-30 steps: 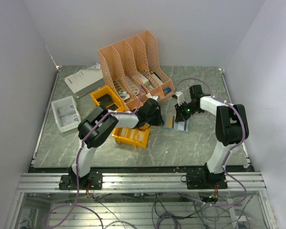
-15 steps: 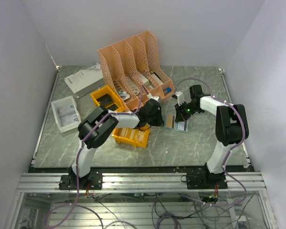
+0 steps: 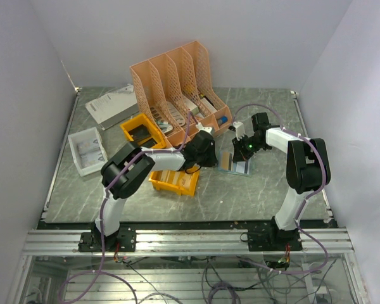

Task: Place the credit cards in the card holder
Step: Turn over the card slot in the card holder.

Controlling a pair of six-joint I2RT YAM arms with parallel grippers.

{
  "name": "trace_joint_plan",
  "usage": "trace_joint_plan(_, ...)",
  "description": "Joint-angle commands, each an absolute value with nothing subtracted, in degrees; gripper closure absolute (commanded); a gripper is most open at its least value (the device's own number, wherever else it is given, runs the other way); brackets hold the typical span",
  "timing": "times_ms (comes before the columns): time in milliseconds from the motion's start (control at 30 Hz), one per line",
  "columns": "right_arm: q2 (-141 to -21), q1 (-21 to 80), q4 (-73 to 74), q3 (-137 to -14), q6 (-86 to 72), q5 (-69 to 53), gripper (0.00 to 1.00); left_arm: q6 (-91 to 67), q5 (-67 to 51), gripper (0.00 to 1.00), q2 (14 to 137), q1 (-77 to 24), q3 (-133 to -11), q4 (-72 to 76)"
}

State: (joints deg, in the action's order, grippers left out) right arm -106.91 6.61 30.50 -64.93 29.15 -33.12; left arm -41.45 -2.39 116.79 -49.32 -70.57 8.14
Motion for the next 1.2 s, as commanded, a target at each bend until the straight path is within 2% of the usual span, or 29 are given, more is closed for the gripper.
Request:
trace_joint_plan(0, -108.34, 6.68, 30.33, -65.28, 29.80, -30.07, 1.00, -40.24, -1.93, 0.93, 116.64, -49.99, -72.33, 7.69)
trace_joint_plan(1167, -108.31, 6.68, 30.18, -65.26, 29.75, -30.25, 1.00, -39.25, -4.86, 0.93, 119.71, -50.62, -74.66, 7.25)
